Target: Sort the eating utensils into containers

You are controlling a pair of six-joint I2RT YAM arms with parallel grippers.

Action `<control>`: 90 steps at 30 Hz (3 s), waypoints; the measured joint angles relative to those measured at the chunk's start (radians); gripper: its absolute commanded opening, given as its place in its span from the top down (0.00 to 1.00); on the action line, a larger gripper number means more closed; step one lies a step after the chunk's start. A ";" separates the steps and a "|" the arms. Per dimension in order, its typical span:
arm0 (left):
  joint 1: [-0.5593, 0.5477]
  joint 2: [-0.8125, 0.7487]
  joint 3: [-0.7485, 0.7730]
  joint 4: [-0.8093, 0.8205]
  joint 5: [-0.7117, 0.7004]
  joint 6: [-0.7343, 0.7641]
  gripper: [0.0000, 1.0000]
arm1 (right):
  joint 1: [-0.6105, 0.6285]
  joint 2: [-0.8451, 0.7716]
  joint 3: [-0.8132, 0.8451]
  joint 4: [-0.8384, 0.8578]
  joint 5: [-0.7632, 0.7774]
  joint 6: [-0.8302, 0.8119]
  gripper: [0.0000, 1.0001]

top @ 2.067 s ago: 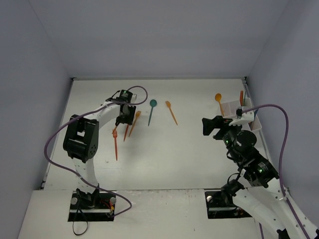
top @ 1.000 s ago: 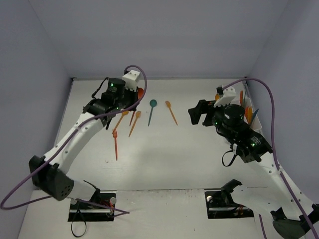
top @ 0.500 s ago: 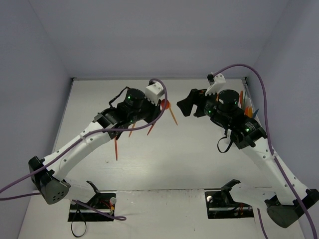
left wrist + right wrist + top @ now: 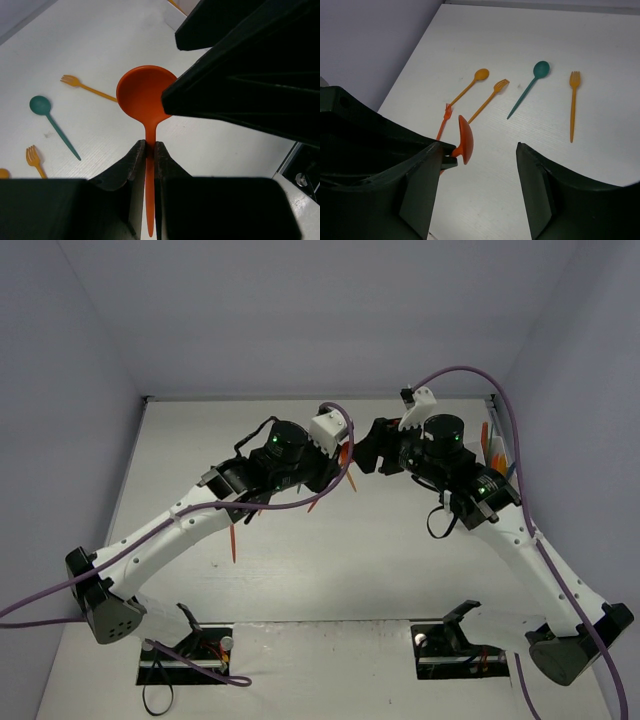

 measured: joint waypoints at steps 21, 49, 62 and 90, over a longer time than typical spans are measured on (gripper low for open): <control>-0.028 0.047 0.041 -0.018 -0.027 0.022 0.81 | 0.003 0.039 -0.010 -0.001 0.008 -0.020 1.00; 0.417 -0.257 -0.330 -0.122 -0.203 -0.163 0.26 | -0.306 0.190 0.082 0.002 0.626 -0.530 1.00; 0.611 -0.391 -0.577 -0.132 -0.153 -0.059 0.26 | -0.459 0.363 0.128 0.095 0.635 -0.747 1.00; 0.611 -0.405 -0.599 -0.092 -0.199 -0.027 0.26 | -0.489 0.508 0.010 0.266 0.505 -0.851 1.00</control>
